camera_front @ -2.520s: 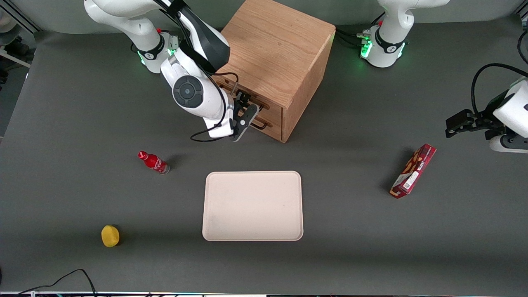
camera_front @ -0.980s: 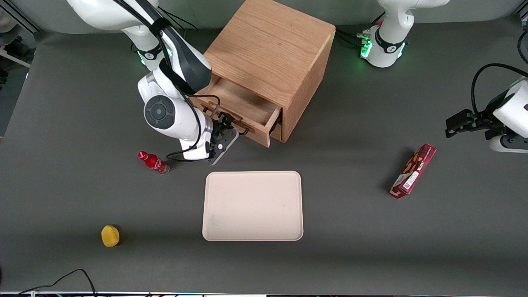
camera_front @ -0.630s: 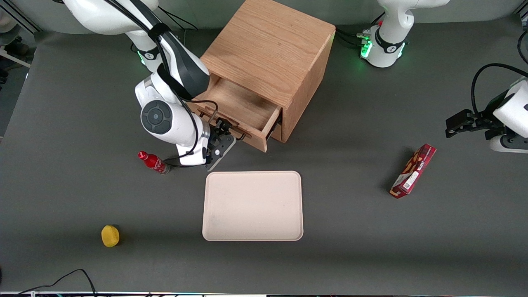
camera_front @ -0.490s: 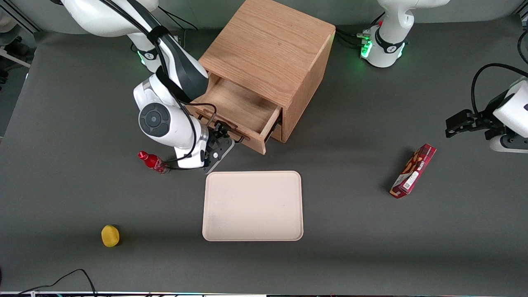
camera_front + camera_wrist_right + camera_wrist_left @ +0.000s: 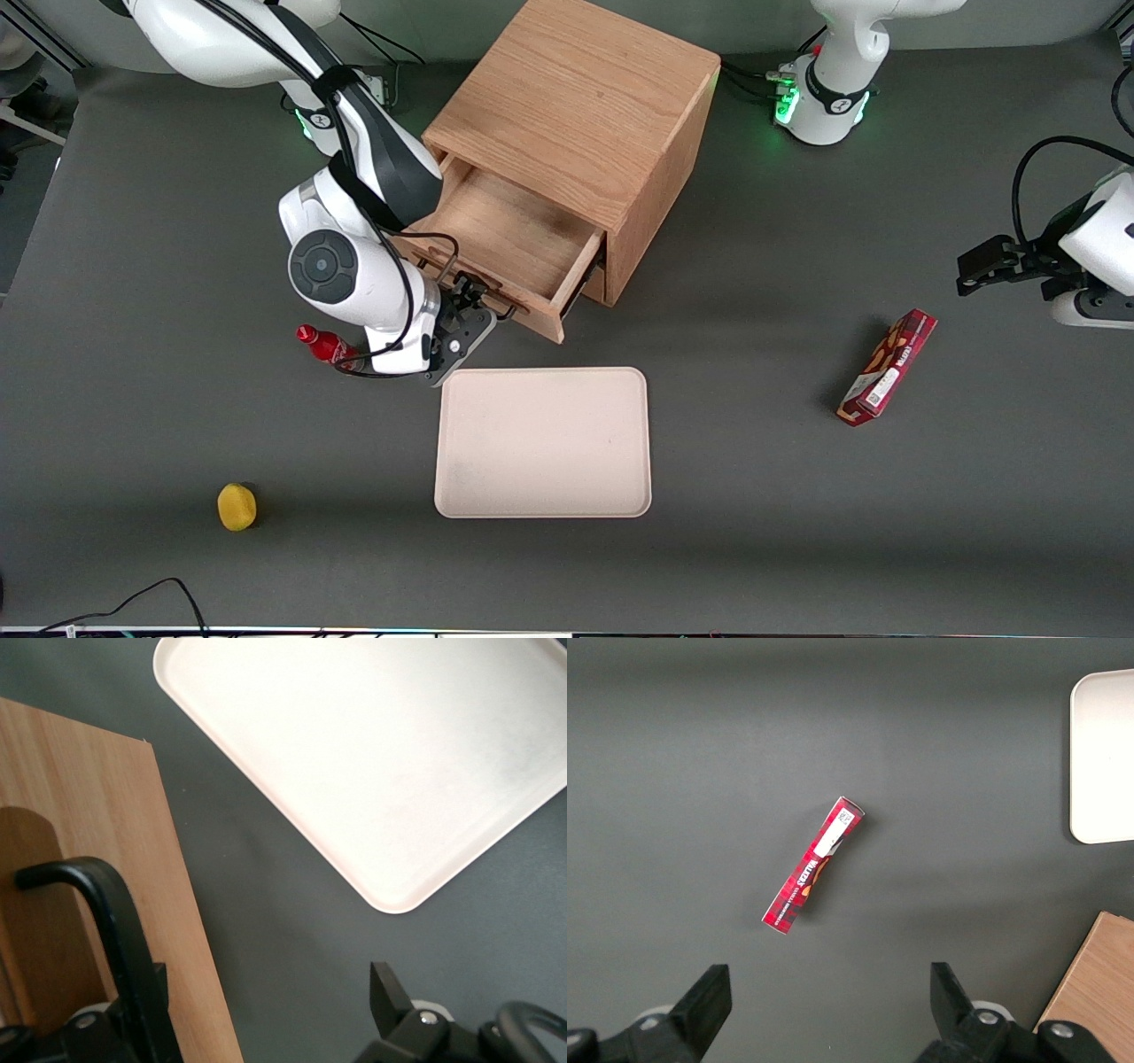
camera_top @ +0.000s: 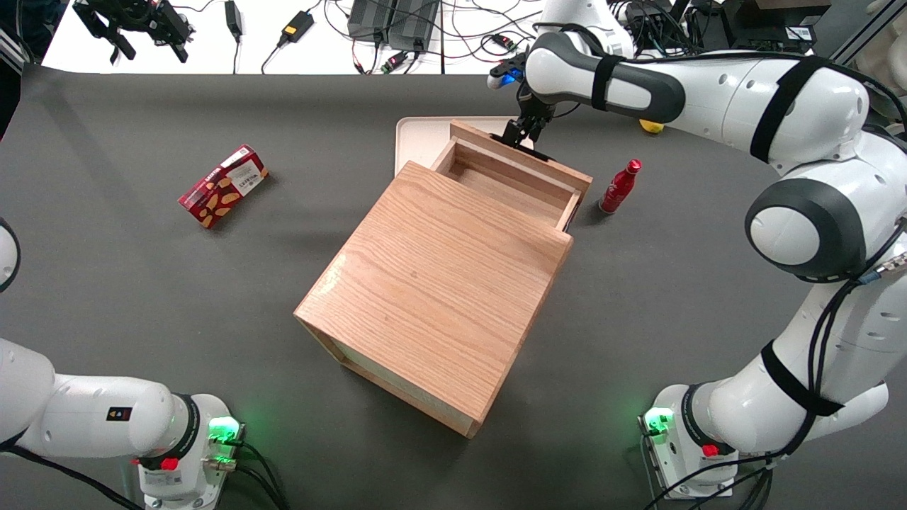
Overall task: Open upper drawer
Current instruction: 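Pull the upper drawer outward by its handle with the right gripper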
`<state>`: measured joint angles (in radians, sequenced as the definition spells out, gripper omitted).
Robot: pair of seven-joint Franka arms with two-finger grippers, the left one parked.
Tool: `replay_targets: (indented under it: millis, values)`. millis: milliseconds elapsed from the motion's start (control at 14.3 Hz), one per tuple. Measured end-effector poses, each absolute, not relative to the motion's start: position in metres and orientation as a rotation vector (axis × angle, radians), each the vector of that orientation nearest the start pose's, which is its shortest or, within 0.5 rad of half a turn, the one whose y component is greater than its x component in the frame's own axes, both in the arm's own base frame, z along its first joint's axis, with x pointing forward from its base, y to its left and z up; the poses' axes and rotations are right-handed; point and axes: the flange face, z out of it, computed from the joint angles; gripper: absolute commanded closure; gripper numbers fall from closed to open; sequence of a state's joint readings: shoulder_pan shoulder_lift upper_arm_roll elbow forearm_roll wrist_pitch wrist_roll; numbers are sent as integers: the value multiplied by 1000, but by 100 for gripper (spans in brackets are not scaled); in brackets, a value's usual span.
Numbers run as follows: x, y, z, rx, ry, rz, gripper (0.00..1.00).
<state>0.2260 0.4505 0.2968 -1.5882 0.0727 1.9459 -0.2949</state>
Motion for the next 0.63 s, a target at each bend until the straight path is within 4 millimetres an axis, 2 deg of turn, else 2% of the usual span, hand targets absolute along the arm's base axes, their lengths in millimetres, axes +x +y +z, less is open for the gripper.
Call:
replay_targets:
  millis: [630]
  values:
    - [612, 298, 375, -2744, -1091, 120, 0]
